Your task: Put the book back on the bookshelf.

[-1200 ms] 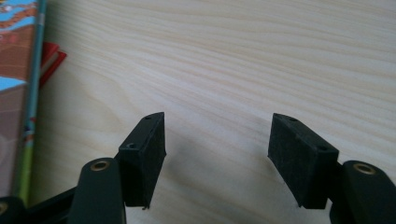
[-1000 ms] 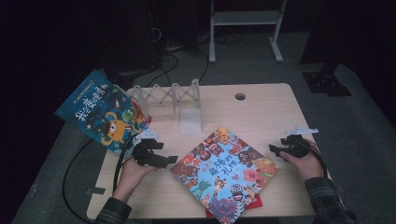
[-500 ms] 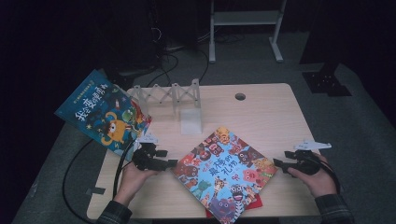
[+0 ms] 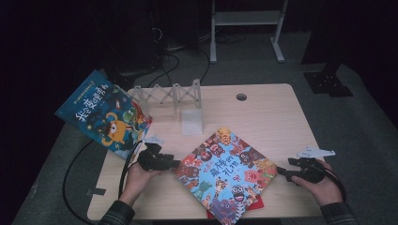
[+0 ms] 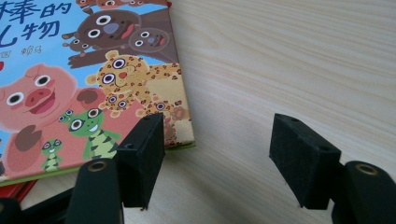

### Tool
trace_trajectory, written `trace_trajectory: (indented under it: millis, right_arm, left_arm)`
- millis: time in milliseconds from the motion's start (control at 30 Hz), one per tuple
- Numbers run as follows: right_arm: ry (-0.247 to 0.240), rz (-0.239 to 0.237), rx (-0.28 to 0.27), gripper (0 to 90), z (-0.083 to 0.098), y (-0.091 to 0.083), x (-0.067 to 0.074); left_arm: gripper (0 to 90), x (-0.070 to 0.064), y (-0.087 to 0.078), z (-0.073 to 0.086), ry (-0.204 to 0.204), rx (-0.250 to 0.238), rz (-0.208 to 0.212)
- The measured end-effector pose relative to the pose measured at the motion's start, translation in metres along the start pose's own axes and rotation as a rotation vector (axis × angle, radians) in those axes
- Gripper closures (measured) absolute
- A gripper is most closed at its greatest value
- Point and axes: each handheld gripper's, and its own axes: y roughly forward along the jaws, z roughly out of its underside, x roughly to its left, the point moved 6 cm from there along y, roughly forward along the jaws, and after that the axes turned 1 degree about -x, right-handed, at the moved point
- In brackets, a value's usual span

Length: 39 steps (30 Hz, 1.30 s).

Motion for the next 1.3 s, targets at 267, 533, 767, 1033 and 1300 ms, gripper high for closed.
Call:
trace_trajectory:
  millis: [267, 533, 767, 1033, 1300]
  right_arm:
    - [0.008, -0.010, 0.000, 33.0, 0.000, 0.001, -0.002]
    - [0.000, -0.004, -0.006, 34.0, -0.004, 0.007, -0.005]
    - [-0.012, -0.001, -0.002, 34.4, -0.010, 0.015, -0.009]
    - [-0.014, -0.017, -0.006, 33.5, -0.019, 0.026, -0.015]
    - [-0.023, -0.030, -0.020, 33.1, -0.030, 0.040, -0.020]
  left_arm:
    - [58.8, -0.017, 0.005, 0.001, 0.055, 0.047, 0.079]
    - [60.8, -0.020, 0.001, 0.005, 0.051, 0.079, 0.101]
    - [60.7, -0.028, -0.003, 0.011, 0.049, 0.106, 0.125]
    - [48.6, -0.030, -0.007, 0.018, 0.042, 0.105, 0.129]
    - [33.0, -0.021, -0.004, 0.011, 0.011, 0.058, 0.094]
